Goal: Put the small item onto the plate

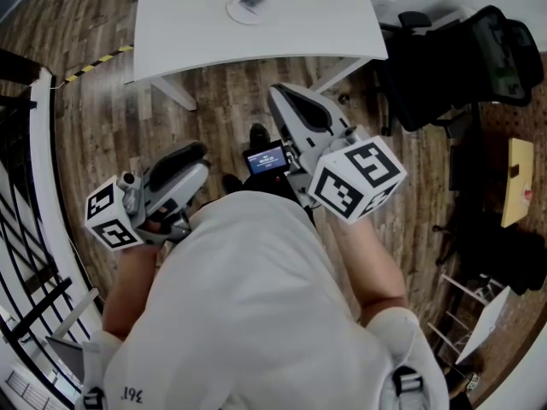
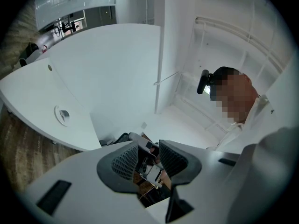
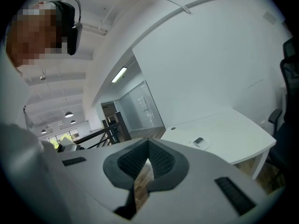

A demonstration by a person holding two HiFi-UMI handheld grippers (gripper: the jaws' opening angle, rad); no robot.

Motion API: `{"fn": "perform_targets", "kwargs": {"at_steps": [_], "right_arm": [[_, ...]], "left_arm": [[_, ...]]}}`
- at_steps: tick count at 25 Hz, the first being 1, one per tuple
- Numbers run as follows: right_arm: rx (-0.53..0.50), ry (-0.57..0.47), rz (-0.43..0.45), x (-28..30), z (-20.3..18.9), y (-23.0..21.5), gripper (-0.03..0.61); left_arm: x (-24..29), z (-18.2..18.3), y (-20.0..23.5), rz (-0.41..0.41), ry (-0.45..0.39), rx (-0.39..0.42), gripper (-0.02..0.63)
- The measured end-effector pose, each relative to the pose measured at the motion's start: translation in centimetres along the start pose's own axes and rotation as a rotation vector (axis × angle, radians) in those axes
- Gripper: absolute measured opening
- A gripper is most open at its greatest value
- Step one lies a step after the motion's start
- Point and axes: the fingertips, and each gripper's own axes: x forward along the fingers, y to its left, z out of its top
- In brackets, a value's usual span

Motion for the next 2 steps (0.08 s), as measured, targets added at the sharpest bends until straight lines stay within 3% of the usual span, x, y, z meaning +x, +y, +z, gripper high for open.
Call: {"fn": "perform_targets", "kwargs": {"at_steps": [2], "right_arm": [[-0.003,0.006,0.001,0.01,-0.08,-0.02,0.002]], "left_arm": [[0.07,-0.02,-0.04,0.001,0.001,0.0,0.143]]}}
